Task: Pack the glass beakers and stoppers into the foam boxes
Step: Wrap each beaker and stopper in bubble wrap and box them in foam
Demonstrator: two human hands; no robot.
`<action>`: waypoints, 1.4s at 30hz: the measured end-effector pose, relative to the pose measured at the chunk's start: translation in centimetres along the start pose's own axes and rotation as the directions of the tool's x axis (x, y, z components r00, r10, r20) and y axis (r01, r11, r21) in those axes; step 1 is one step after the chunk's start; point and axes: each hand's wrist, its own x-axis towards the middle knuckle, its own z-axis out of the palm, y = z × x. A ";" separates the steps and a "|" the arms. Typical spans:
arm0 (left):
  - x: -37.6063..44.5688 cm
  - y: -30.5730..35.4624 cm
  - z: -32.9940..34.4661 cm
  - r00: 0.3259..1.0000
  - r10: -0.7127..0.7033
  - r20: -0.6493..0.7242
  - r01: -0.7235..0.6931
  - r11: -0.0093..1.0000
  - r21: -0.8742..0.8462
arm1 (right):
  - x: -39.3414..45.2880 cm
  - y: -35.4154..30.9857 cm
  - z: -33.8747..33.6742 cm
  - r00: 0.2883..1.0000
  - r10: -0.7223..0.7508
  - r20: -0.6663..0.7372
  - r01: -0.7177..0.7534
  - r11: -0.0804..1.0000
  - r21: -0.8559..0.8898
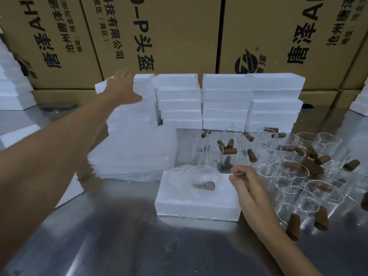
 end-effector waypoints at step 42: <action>-22.5 14.2 -7.1 0.783 0.612 -0.112 -0.595 0.788 0.157 | -0.9 -1.2 -0.6 0.994 0.080 -0.074 -0.077 0.996 0.049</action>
